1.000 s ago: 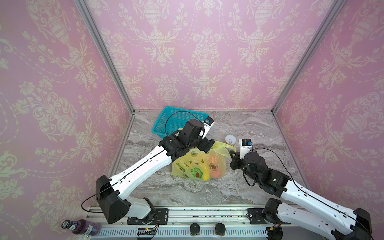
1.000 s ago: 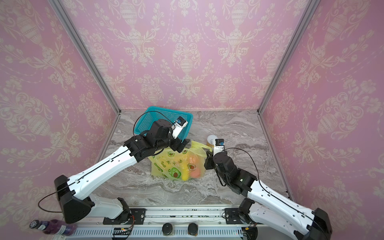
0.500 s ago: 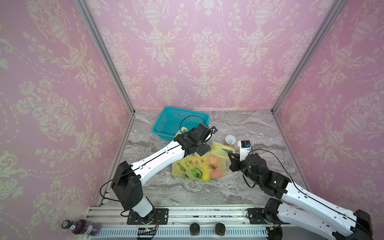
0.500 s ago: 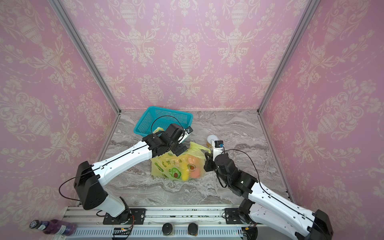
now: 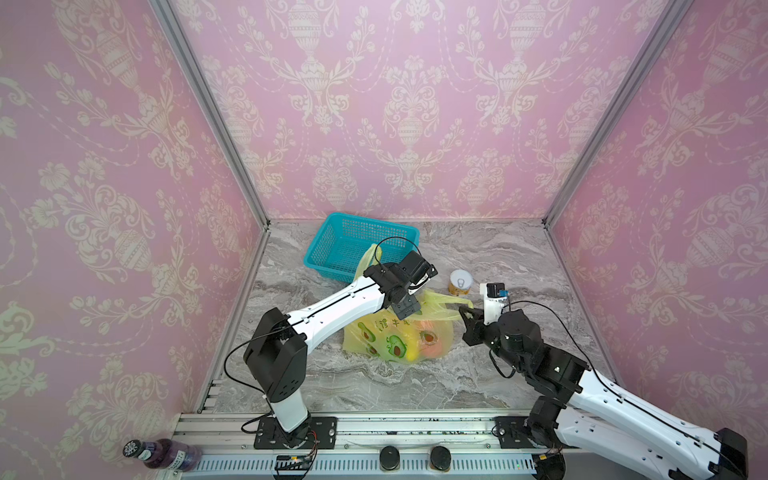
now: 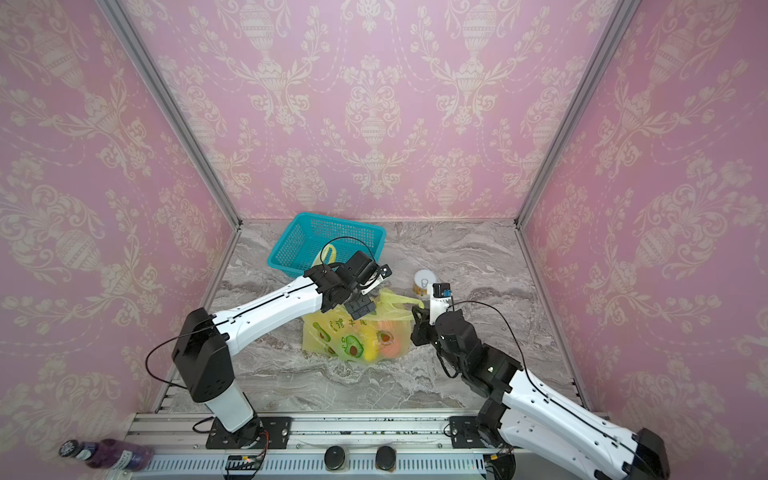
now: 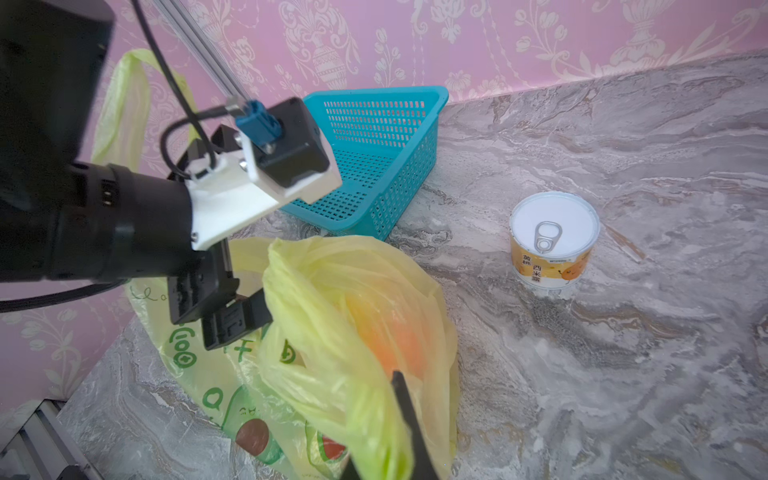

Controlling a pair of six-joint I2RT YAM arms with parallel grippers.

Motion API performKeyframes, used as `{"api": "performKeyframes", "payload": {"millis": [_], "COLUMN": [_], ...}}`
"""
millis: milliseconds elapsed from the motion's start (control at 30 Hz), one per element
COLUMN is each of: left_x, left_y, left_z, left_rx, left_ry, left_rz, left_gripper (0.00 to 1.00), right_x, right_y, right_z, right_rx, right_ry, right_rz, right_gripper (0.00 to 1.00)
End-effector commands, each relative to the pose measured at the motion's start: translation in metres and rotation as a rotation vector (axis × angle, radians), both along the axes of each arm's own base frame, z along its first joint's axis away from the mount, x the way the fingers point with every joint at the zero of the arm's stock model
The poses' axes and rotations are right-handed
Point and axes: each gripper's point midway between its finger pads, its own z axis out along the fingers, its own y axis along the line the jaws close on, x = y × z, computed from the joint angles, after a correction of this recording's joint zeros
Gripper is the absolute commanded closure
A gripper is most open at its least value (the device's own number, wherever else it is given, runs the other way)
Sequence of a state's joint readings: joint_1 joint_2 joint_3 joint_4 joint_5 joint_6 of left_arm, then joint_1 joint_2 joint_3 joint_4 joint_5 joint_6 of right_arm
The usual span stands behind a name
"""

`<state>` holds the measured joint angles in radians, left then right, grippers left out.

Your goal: Untie the knot of the plastic bag and take out the fruit

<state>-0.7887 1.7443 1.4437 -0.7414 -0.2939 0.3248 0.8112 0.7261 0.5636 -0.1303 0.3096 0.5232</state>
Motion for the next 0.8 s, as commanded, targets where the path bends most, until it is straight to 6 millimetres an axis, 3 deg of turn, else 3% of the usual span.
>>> {"api": "performKeyframes", "payload": {"millis": [0,233,300,367,400,433,467,567,767], "left_x": [-0.006,0.006,0.008,0.01,0.012,0.018,0.026,0.043,0.044], "left_y": [0.002,0.004,0.003,0.002,0.002,0.003,0.005,0.01,0.003], "left_z": [0.0,-0.007,-0.009,-0.011,-0.012,-0.009,-0.003,0.018,0.066], "left_rx": [0.028,0.072,0.075,0.071,0.072,0.074,0.071,0.038,-0.1], "left_ry": [0.047,0.022,0.033,0.057,0.07,0.055,0.026,-0.061,-0.159], "left_rz": [-0.028,-0.009,-0.002,-0.001,0.004,0.023,0.047,0.093,0.078], "left_gripper": [0.01,0.01,0.06,0.27,0.5,0.82,0.99,1.0,1.0], "right_x": [-0.009,-0.024,-0.027,-0.03,-0.032,-0.033,-0.034,-0.035,-0.036], "right_y": [-0.01,-0.016,-0.014,-0.011,-0.009,-0.008,-0.008,-0.009,-0.014], "right_z": [-0.006,-0.007,-0.007,-0.007,-0.007,-0.006,-0.006,-0.008,-0.007], "right_rx": [-0.033,-0.003,0.008,0.018,0.02,0.023,0.022,0.015,-0.004], "right_ry": [0.005,0.003,0.008,0.01,0.012,0.012,0.015,0.018,0.013], "right_rz": [0.006,0.045,0.065,0.089,0.102,0.11,0.115,0.12,0.108], "right_gripper": [1.0,1.0,1.0,1.0,1.0,1.0,1.0,1.0,1.0]}}
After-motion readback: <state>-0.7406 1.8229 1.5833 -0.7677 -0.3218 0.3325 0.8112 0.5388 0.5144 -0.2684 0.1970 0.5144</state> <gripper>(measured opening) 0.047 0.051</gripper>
